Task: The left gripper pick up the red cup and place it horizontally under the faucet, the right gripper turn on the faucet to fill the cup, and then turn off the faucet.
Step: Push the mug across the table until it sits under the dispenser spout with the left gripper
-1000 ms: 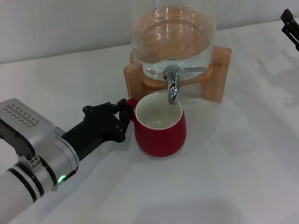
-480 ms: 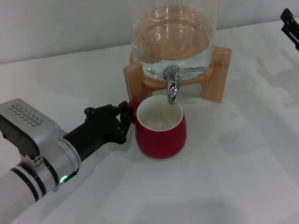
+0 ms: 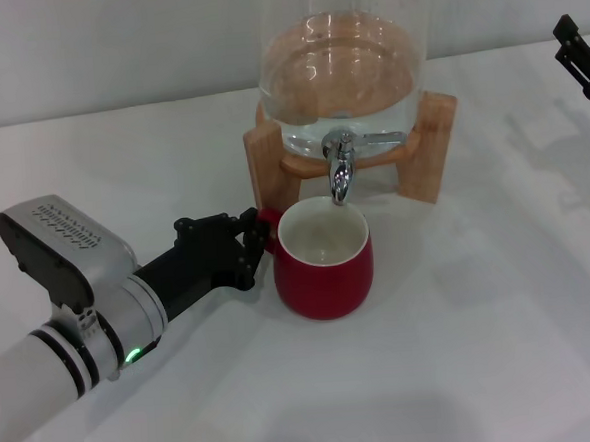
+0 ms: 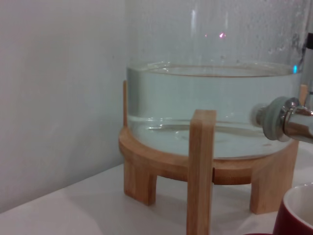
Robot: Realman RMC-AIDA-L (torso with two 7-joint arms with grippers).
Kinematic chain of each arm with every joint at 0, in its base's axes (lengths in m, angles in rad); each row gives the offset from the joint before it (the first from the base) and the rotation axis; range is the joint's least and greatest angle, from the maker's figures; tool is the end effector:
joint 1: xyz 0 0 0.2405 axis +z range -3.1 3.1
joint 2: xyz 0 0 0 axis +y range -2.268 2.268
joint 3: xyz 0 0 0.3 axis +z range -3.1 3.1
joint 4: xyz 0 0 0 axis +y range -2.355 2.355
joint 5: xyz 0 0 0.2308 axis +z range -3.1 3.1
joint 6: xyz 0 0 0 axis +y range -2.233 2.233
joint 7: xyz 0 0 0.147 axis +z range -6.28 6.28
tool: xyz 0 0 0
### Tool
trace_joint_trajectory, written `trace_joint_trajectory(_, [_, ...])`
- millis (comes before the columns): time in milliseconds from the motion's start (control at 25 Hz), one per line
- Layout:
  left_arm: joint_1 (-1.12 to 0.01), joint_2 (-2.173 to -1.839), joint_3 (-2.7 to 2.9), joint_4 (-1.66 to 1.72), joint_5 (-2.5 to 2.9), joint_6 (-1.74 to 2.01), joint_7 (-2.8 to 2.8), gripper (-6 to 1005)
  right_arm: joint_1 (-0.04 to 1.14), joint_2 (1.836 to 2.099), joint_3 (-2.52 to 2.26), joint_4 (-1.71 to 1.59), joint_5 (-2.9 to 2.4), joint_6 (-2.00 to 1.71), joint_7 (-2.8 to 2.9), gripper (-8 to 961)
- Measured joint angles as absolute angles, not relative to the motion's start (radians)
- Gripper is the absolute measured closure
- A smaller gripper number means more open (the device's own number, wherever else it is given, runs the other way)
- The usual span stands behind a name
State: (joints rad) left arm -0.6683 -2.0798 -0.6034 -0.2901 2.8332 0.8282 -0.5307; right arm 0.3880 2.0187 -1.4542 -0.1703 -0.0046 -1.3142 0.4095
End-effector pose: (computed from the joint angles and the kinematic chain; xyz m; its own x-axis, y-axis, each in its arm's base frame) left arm -0.2637 0.3825 -0.1682 0.8250 0.1874 0.5331 0.4540 -0.7814 -0.4280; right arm 0.3893 0.3583 0.0255 0.6138 0.2140 -0.7599 -0.7461 -0.1573 -0.6470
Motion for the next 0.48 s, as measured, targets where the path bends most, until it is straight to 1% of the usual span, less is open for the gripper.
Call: trace_joint_trajectory(480, [-0.67,-2.08,-0.599,-0.29,2.833,0.82,-0.531,812,0.387,2.019,-1.454,-0.169,-0.005,-1.319,0.41,147])
